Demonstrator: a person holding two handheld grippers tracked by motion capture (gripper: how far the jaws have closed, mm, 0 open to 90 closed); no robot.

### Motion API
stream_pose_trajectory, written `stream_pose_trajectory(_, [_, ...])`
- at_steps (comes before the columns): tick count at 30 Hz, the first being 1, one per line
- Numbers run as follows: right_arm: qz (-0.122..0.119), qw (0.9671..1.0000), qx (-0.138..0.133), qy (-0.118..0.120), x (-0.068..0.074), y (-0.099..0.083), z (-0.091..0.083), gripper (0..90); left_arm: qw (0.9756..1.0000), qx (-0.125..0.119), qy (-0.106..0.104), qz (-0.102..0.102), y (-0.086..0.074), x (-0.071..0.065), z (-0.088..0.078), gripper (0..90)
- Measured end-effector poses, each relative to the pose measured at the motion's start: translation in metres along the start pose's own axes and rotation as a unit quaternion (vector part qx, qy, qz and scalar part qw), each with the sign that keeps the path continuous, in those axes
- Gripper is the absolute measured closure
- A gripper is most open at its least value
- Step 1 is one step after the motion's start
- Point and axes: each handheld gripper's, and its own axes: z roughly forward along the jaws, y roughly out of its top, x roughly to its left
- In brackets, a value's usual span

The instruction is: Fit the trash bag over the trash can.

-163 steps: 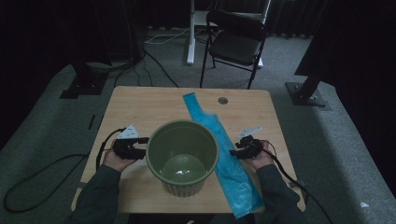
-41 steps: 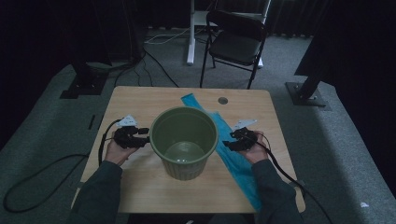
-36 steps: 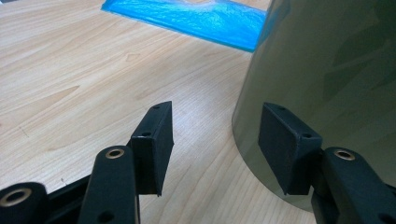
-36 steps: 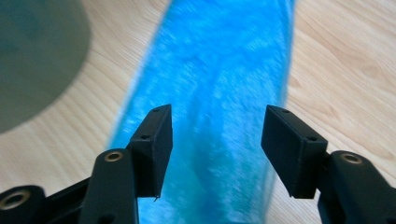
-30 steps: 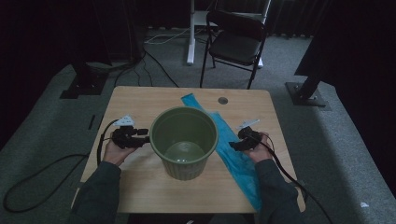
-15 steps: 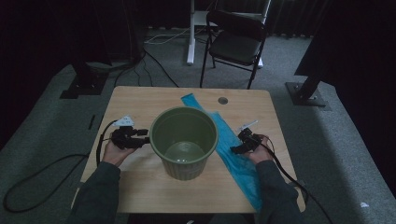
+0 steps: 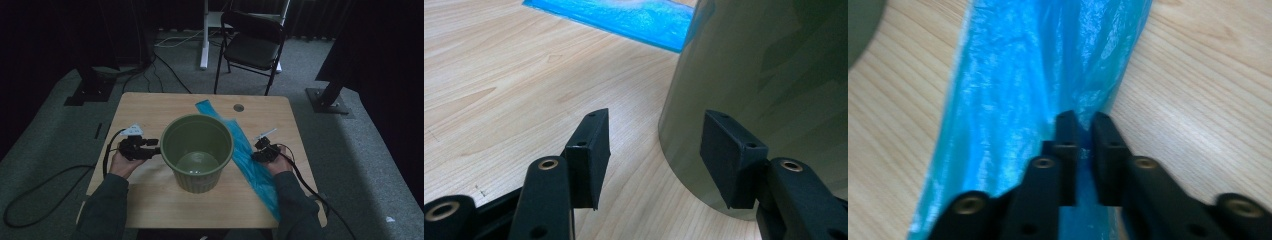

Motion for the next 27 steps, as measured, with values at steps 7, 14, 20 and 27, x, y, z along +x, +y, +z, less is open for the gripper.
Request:
stream_pose_trajectory(7, [0.007, 0.9988, -0.046, 0.019, -0.002, 0.004, -0.014, 89.7, 1.0000, 0.003, -0.009, 0.001, 0.001, -0.001, 0.000, 46.4])
stream_pose_trajectory(14, [-0.003, 0.9951, -0.092, 0.037, 0.005, 0.010, -0.037, 89.7, 0.9999, -0.003, -0.013, 0.004, 0.003, -0.003, -0.001, 48.3])
stream_pose_trajectory(20, [-0.009, 0.9919, -0.118, 0.045, 0.006, 0.017, -0.052, 89.6, 0.9999, -0.006, -0.006, 0.011, 0.004, -0.006, -0.002, 50.3])
stream_pose_trajectory(27, [-0.002, 0.9856, -0.158, 0.062, 0.000, 0.030, -0.075, 89.6, 0.9998, -0.004, -0.008, 0.019, 0.004, -0.006, -0.001, 50.9])
